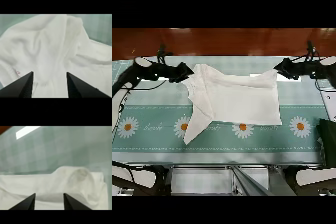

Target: Fold the shirts.

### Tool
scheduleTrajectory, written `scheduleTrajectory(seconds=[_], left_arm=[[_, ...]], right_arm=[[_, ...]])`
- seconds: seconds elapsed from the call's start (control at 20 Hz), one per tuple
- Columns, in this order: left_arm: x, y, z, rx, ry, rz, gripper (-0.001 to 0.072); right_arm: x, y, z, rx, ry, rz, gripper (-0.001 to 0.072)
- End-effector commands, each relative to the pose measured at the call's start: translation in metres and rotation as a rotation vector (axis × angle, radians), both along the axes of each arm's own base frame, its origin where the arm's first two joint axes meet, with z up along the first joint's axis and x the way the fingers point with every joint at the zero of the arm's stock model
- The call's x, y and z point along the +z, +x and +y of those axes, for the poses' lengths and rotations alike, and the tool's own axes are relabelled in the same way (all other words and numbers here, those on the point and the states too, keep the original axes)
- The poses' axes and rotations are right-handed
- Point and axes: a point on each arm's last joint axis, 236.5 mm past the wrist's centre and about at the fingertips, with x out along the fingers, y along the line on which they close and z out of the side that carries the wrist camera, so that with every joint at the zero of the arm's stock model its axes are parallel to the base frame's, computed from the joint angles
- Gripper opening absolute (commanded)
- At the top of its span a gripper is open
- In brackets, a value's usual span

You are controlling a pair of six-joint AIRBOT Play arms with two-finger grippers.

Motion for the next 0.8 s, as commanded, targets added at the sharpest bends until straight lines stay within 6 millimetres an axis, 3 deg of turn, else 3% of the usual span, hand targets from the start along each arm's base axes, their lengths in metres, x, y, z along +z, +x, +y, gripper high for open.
scheduleTrajectory(seconds=[0.0,0.05,0.15,0.3,0.35,0.45,0.55,0.75], left_arm=[[0.039,-0.035,0.038,-0.058,-0.097,0.126,0.0507],[0.049,-0.045,0.049,-0.056,-0.096,0.114,0.0507],[0.054,-0.073,0.047,-0.079,-0.072,0.079,0.0507],[0.026,-0.142,-0.006,-0.13,-0.12,0.151,0.0507],[0.011,-0.171,-0.027,-0.169,-0.137,0.209,0.0506],[-0.018,-0.209,-0.054,-0.22,-0.129,0.289,0.0507],[-0.035,-0.221,-0.075,-0.231,-0.125,0.31,0.0507],[-0.044,-0.21,-0.115,-0.192,-0.161,0.289,0.0506]], right_arm=[[0.033,-0.047,-0.024,0.075,0.114,0.128,0.0407],[0.03,-0.068,-0.04,0.064,0.095,0.183,0.0407],[0.011,-0.108,-0.062,0.016,0.04,0.265,0.0407],[-0.025,-0.162,-0.059,-0.053,0.036,0.295,0.0407],[-0.034,-0.176,-0.054,-0.059,0.043,0.296,0.0407],[-0.043,-0.197,-0.04,-0.057,0.066,0.296,0.0407],[-0.043,-0.207,-0.032,-0.042,0.072,0.3,0.0407],[-0.04,-0.21,-0.029,-0.025,0.078,0.302,0.0407]])
